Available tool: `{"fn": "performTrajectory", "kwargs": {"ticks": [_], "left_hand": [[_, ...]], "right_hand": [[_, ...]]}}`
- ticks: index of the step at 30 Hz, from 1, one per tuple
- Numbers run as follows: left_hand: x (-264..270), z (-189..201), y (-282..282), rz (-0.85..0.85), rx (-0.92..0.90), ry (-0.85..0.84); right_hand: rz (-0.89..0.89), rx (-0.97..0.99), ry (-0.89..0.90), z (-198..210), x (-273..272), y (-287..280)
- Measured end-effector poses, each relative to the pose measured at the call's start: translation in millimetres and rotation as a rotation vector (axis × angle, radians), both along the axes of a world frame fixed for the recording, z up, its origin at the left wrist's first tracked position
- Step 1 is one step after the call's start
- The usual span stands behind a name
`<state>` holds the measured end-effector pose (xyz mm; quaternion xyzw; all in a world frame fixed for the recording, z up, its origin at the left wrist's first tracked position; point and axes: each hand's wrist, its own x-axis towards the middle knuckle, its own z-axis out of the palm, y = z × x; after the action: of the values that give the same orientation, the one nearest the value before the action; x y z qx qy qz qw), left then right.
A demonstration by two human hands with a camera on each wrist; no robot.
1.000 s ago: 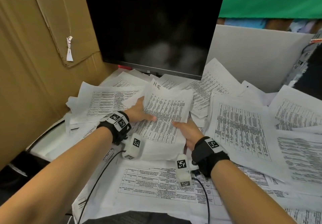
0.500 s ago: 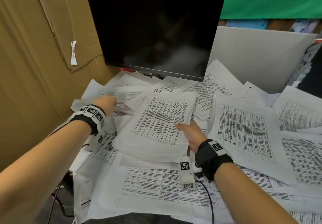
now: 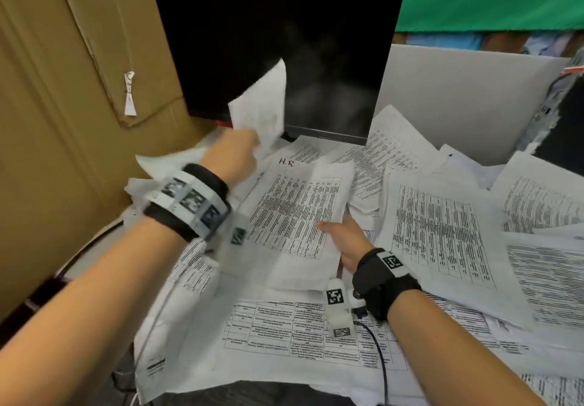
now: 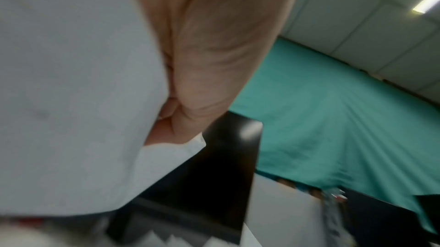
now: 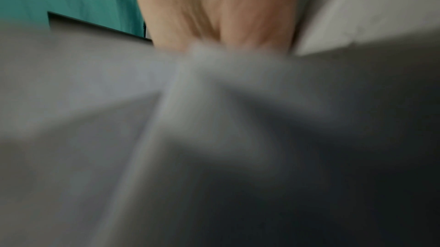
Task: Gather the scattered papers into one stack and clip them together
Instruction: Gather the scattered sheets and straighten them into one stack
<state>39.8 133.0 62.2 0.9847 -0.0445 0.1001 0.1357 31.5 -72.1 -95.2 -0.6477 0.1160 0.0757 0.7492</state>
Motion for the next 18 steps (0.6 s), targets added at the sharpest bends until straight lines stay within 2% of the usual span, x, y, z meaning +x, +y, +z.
{"fn": "performTrajectory", "kwargs": {"ticks": [3,7,11,14,16,18], "left_hand": [[-2,-36,-39,-0.068,-0.048,0.167],[-4,-60,-75,-0.087,-0.112,0.347],[-1,-73,-100,-0.129,-0.197,0.469],[10,-73,-96,-0.128,-0.304,0.448],[25,-65,-77,-0.067,-0.477,0.511],[47,-60,-43,0.076,-0.469,0.432]], "right_hand": [[-0.032,-0.051,0.032,-1,3,2],[-0.064,-0.054,0.016,2,3,6],[-0.045,0.151,0.030,-3,10,3],[-0.011,0.042,0.011,-5,11,4],[-0.017,-0.047,-0.008,-5,10,3],[-0.011,-0.067,-0.007,-9,11,1]]}}
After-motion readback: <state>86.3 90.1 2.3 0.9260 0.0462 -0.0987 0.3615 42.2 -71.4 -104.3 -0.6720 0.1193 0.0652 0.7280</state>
